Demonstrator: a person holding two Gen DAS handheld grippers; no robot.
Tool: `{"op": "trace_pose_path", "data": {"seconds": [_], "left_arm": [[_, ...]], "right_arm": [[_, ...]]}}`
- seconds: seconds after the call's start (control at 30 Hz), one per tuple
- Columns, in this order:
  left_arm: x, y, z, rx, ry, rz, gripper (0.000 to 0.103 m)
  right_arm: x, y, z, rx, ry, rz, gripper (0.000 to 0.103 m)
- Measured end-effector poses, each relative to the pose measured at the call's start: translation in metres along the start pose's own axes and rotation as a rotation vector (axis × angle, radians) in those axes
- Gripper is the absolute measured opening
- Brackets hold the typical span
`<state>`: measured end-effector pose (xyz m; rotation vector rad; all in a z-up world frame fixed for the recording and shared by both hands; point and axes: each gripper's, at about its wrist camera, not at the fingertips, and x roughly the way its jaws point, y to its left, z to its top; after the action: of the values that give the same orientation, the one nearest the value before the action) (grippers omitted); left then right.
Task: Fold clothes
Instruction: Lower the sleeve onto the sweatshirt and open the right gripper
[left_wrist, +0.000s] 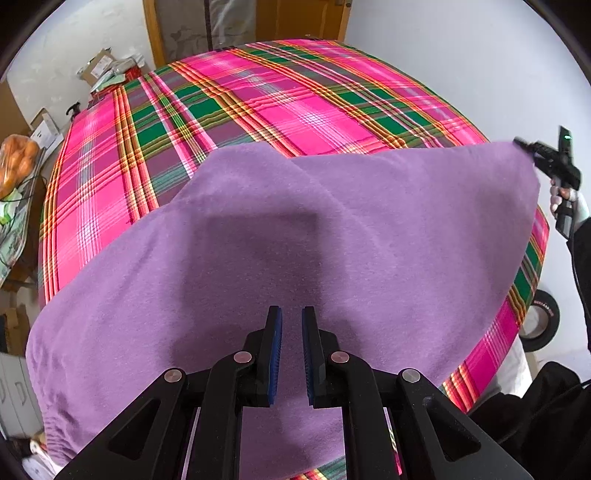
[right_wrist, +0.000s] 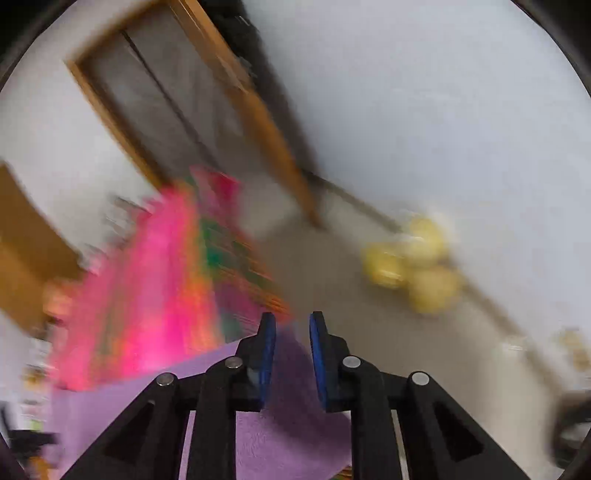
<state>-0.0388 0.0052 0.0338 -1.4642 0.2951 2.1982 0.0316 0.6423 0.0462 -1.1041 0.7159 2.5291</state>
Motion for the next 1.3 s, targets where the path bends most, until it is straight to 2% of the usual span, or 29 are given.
{"op": "trace_pose_path", "data": {"seconds": [0.03,0.13,0.23,0.33,0.47,0.6,0.73,0.83,0.93,1.0,1.07,1.17,1.2,1.3], "left_arm": [[-0.001,0.0,0.0,0.0,-0.002,0.0,0.011],[-0.003,0.0,-0.001,0.002,-0.007,-0.001,0.011],[-0.003,-0.001,-0.001,0.003,-0.009,-0.003,0.011],[-0.002,-0.004,0.0,0.009,-0.008,-0.008,0.011],[-0.001,-0.009,0.002,0.017,-0.009,-0.019,0.011],[-0.005,-0.015,0.001,0.026,-0.019,-0.042,0.011],[-0.016,-0.013,0.001,0.005,-0.072,-0.044,0.011],[-0.027,0.001,0.003,-0.078,-0.129,-0.043,0.011],[-0.036,0.026,0.004,-0.21,-0.175,-0.052,0.011],[-0.037,0.045,0.002,-0.301,-0.178,-0.061,0.011],[-0.035,0.061,-0.001,-0.374,-0.157,-0.048,0.011],[-0.027,0.081,-0.012,-0.454,-0.089,0.006,0.011],[-0.024,0.088,-0.016,-0.479,-0.069,0.012,0.011],[-0.022,0.101,-0.026,-0.519,-0.05,0.005,0.011]], "right_arm": [[0.001,-0.003,-0.003,0.012,0.002,-0.022,0.023],[-0.017,-0.011,-0.015,0.082,-0.061,0.016,0.037],[-0.036,-0.015,-0.032,0.109,-0.072,0.046,0.037],[-0.048,-0.004,-0.051,0.116,-0.085,0.15,0.039],[-0.056,0.043,-0.079,-0.072,-0.05,0.24,0.039],[-0.047,0.098,-0.098,-0.207,0.018,0.278,0.036],[-0.034,0.17,-0.115,-0.332,0.068,0.398,0.036],[-0.019,0.235,-0.132,-0.377,0.16,0.547,0.036],[-0.002,0.294,-0.151,-0.412,0.268,0.667,0.036],[0.018,0.328,-0.161,-0.42,0.363,0.677,0.036],[0.035,0.349,-0.162,-0.422,0.406,0.663,0.036],[0.038,0.364,-0.15,-0.47,0.328,0.593,0.037],[0.037,0.368,-0.145,-0.49,0.291,0.565,0.038],[0.034,0.386,-0.139,-0.596,0.244,0.551,0.041]]}}
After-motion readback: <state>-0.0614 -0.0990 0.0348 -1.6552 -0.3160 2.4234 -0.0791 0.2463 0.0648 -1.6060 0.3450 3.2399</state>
